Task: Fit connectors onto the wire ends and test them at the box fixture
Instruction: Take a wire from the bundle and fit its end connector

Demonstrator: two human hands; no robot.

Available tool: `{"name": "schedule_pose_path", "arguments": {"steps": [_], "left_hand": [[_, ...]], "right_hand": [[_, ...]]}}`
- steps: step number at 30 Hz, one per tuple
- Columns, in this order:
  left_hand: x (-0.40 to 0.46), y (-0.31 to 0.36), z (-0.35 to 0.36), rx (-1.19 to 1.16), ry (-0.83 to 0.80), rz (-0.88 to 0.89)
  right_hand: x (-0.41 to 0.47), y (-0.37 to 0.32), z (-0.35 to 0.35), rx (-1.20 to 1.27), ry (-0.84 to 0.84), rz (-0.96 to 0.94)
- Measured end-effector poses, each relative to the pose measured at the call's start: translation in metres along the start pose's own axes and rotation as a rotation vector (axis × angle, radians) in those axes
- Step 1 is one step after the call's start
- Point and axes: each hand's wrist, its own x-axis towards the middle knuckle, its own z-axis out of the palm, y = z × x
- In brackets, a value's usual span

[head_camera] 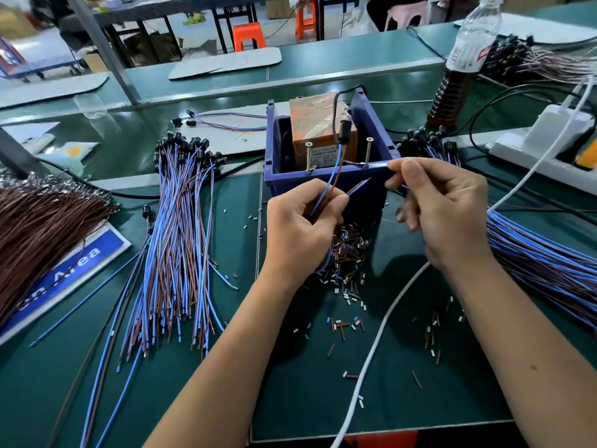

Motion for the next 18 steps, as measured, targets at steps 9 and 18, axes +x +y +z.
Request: {"name": "schedule_pose_path", "arguments": {"steps": [9,18], "left_hand": [[-0.004,0.001,0.008,-0.132,0.004,0.008],[-0.008,0.01,0.009,-0.065,0.322,0.062]], "right_hand": [[-0.015,0.001,0.022,0.05,-0.105,0.049],[-0.014,-0.004,0.025,0.152,-0.017,0.06]]}}
